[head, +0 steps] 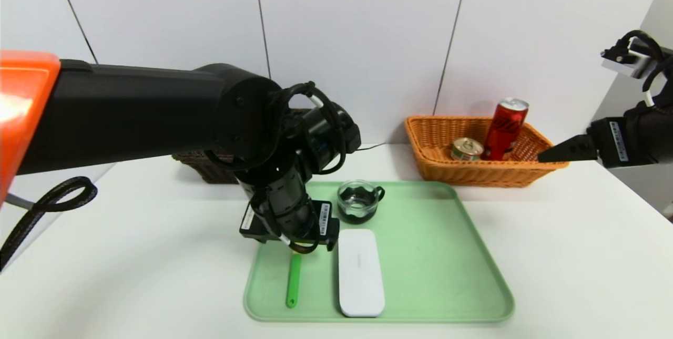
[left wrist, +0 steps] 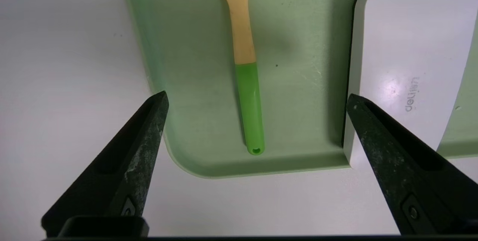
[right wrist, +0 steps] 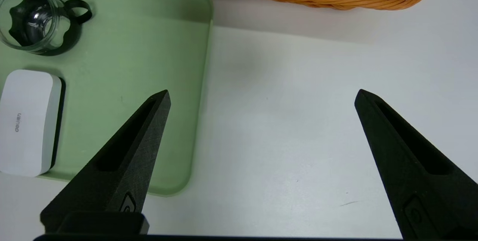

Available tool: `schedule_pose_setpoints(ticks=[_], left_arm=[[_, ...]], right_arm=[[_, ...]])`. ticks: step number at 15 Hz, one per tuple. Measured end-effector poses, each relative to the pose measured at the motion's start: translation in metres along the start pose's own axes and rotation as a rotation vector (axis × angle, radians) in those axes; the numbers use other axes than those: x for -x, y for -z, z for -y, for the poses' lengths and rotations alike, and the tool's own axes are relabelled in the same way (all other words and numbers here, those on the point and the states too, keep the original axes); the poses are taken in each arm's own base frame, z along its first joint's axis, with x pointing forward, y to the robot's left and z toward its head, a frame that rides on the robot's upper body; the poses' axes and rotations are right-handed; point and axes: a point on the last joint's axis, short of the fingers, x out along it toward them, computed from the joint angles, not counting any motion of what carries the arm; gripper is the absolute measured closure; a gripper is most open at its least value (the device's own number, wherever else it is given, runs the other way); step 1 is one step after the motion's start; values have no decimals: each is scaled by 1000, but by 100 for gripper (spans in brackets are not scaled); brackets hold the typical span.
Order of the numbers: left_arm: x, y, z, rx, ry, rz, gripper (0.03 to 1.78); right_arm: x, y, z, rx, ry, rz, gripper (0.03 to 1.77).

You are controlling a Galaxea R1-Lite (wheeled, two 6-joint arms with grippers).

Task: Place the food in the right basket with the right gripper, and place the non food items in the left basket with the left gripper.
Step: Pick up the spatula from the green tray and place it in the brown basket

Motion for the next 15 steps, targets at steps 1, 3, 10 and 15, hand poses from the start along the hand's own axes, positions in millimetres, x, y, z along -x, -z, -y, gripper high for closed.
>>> schedule_pose_setpoints(ticks=[1, 3, 10, 15], left_arm=[[-3, -1, 1, 0, -2, -3, 12], [-8, -3, 3, 1, -7, -11, 12], [-25, -10, 10, 37, -3, -45, 12], [-32, -13, 5, 58, -6, -85, 12]], right_arm=[[0, 0, 1, -5, 4, 0, 10], [0, 0, 3, -12, 11, 1, 10], [0, 1, 11, -37, 35, 0, 10], [-2, 2, 14, -48, 42, -8, 10]])
